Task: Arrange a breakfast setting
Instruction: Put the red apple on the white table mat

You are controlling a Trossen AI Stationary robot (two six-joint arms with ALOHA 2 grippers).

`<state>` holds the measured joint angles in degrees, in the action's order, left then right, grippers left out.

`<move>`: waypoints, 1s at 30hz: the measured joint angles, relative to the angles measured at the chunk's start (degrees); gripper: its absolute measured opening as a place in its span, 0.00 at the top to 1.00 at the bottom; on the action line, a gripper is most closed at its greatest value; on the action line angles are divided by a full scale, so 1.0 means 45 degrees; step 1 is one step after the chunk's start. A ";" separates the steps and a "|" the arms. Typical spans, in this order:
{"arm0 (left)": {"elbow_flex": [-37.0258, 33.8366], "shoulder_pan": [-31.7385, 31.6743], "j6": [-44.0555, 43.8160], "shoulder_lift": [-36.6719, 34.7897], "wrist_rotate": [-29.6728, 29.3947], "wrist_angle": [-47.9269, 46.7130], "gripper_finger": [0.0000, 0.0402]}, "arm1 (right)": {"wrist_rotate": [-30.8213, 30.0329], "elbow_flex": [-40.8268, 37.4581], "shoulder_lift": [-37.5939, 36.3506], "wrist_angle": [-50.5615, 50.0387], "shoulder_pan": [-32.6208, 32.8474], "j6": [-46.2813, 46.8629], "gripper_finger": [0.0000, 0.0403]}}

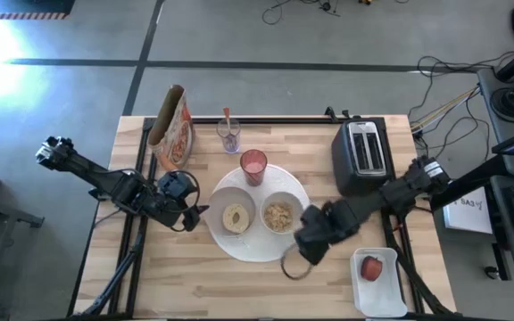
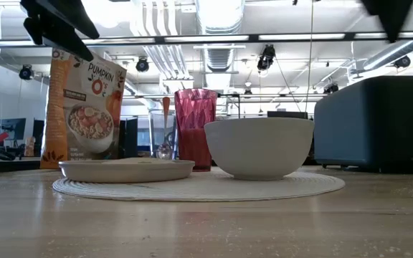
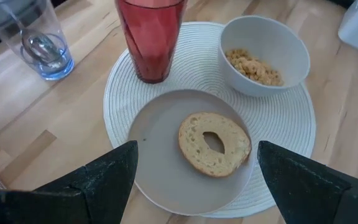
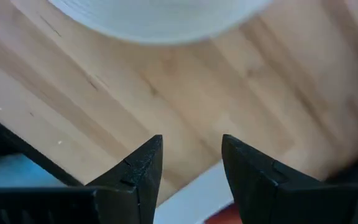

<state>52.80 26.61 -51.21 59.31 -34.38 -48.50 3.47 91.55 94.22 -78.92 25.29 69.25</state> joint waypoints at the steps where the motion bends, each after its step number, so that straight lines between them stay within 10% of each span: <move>1: 0.0000 -0.0002 0.0198 0.0000 0.0075 0.0000 0.22 | 0.0002 0.0000 0.0018 -0.0009 0.0310 0.0708 0.60; 19: 0.0000 -0.0003 0.2755 -0.0029 0.1601 -0.0004 0.22 | 0.0428 -0.0127 0.0091 -0.0427 0.4191 1.1935 0.43; 30: 0.0000 -0.0002 0.4329 -0.0063 0.1803 -0.0007 0.22 | 0.3559 -0.1706 0.0082 -0.0649 0.5166 1.5586 0.38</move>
<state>52.80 26.60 -31.73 59.02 -26.26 -48.53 19.48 83.87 94.59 -81.84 48.53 139.39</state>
